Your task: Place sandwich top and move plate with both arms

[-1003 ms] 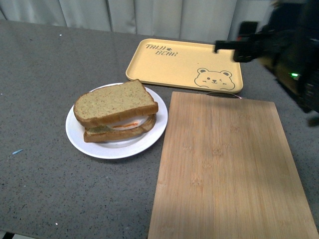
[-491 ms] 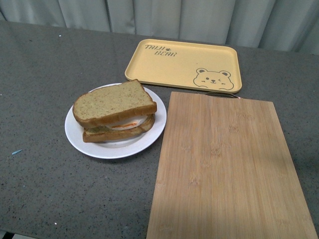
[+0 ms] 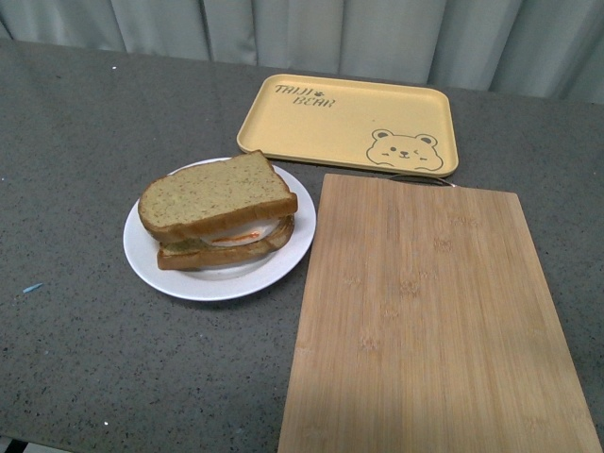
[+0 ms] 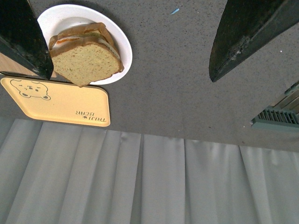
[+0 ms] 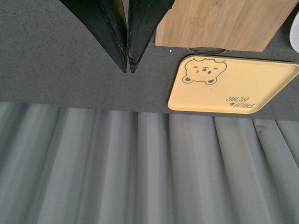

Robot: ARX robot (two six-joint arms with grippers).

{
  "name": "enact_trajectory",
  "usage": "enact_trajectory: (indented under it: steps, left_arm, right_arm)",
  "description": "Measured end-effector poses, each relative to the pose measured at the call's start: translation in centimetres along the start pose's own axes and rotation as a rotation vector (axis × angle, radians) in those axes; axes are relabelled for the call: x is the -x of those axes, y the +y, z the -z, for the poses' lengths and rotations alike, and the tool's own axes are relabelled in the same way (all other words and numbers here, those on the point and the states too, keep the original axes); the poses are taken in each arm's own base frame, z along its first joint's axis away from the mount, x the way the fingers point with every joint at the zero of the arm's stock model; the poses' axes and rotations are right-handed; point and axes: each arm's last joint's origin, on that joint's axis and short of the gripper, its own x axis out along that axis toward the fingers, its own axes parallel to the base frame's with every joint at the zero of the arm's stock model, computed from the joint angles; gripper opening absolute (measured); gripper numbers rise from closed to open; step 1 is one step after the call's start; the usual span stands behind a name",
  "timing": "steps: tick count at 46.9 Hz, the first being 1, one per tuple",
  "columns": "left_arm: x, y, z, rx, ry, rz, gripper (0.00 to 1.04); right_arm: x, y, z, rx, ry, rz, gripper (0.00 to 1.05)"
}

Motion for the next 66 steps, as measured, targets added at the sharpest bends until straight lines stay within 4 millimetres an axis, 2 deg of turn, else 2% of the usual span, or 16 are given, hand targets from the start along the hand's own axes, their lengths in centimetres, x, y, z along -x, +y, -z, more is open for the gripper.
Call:
enact_trajectory:
  steps: [18, 29, 66]
  left_arm:
    - [0.0, 0.0, 0.0, 0.0, 0.0, 0.0, 0.98]
    - [0.0, 0.0, 0.0, 0.0, 0.0, 0.0, 0.98]
    - [0.0, 0.0, 0.0, 0.0, 0.0, 0.0, 0.98]
  right_arm:
    - [3.1, 0.0, 0.0, 0.0, -0.001, -0.004, 0.01]
    - [4.3, 0.0, -0.4, 0.0, -0.013, -0.005, 0.01]
    - [6.3, 0.0, -0.6, 0.0, -0.024, -0.005, 0.01]
